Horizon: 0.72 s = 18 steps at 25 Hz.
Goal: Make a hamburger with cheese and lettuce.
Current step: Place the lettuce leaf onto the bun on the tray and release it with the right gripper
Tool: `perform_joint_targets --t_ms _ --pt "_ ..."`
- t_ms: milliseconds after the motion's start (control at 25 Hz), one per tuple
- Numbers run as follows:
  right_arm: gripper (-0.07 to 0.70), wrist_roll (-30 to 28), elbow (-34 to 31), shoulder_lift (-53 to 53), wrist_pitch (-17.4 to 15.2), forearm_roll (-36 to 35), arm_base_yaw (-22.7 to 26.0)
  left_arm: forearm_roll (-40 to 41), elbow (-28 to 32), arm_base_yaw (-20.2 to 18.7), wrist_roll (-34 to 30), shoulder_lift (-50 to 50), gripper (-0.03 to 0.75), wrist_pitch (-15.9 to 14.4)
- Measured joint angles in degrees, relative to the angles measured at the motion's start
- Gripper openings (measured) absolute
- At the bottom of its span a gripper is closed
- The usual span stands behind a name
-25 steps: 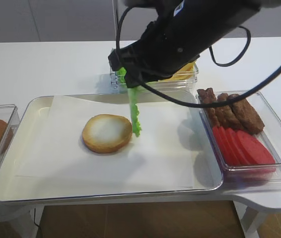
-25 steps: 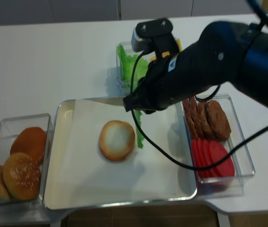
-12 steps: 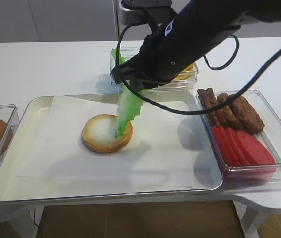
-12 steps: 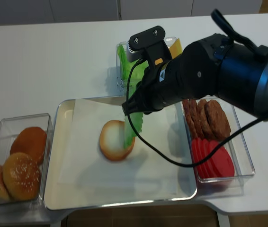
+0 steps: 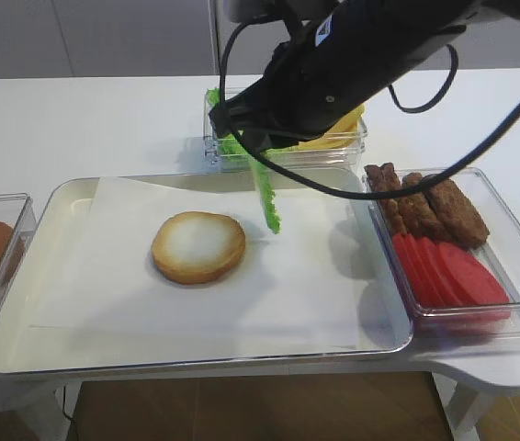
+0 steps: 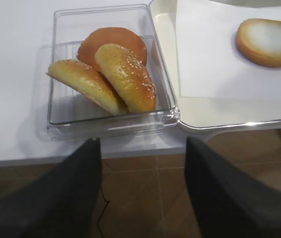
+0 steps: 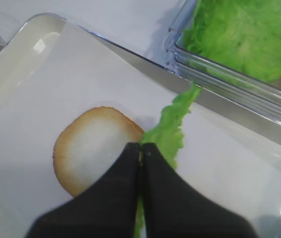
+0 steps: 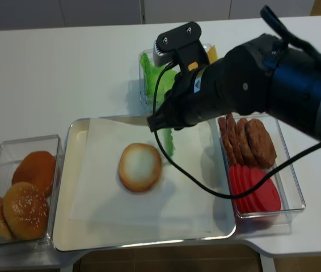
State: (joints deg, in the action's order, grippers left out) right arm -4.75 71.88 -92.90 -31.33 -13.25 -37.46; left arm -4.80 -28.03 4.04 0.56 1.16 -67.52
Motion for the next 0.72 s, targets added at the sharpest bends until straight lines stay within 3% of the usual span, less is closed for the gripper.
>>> perform_joint_targets --t_ms 320,720 --pt "0.002 0.0 0.0 0.4 -2.0 2.3 -0.1 0.0 0.0 0.0 0.0 0.0 0.403 0.0" --pt "0.002 0.0 -0.1 -3.7 0.3 -1.3 -0.1 0.0 0.0 0.0 0.0 0.0 0.403 0.0"
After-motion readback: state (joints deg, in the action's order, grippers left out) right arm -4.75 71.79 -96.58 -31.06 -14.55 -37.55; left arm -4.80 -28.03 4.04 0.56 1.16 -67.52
